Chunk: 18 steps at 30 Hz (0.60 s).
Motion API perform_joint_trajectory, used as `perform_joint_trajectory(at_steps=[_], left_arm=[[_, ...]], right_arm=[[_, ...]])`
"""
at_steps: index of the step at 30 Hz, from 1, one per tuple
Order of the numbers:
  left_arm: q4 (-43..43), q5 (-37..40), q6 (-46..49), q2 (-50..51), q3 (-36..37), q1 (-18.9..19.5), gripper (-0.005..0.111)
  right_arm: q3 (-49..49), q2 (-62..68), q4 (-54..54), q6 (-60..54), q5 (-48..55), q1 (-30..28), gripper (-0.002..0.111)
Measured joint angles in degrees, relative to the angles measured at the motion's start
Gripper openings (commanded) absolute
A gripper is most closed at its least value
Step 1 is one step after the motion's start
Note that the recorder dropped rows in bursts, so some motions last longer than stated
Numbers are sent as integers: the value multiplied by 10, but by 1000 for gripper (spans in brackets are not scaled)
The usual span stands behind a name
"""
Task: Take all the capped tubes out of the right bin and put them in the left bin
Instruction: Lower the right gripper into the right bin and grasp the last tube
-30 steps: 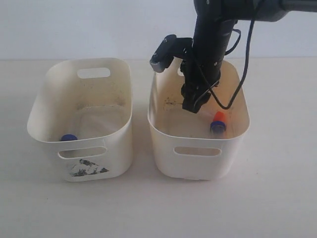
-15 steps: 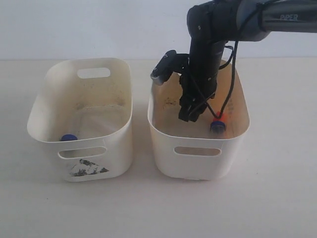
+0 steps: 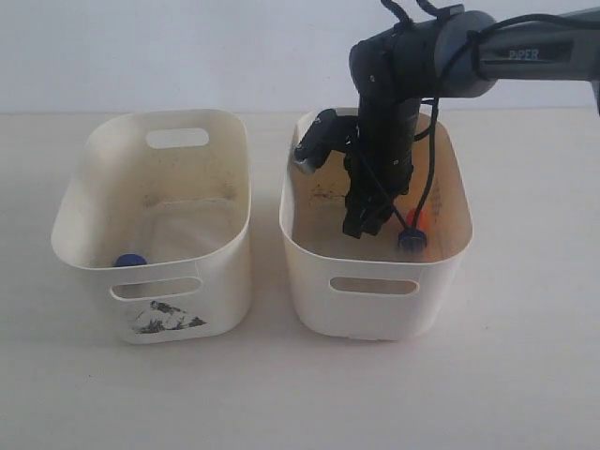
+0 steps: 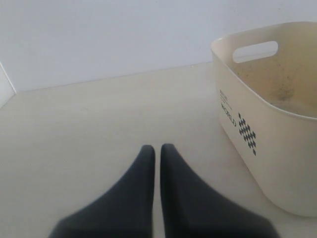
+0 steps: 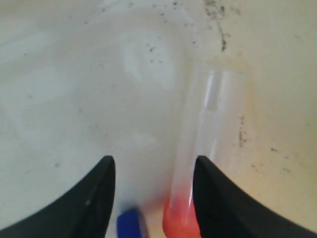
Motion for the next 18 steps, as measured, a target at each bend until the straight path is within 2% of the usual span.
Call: perform_joint_trajectory(at_steps=[8, 11, 12, 14, 16, 18], left_arm=[[0, 0, 0, 0, 0, 0, 4], [0, 0, 0, 0, 0, 0, 4], [0, 0, 0, 0, 0, 0, 4], [0, 0, 0, 0, 0, 0, 4], [0, 0, 0, 0, 0, 0, 4], [0, 0, 0, 0, 0, 0, 4]], right_arm=[[0, 1, -24, 31, -16, -2, 48], [0, 1, -24, 40, -20, -2, 62], [0, 1, -24, 40, -21, -2, 70], [0, 1, -24, 40, -22, -2, 74], [0, 1, -24, 41, -23, -2, 71], [0, 1, -24, 43, -23, -2, 62]])
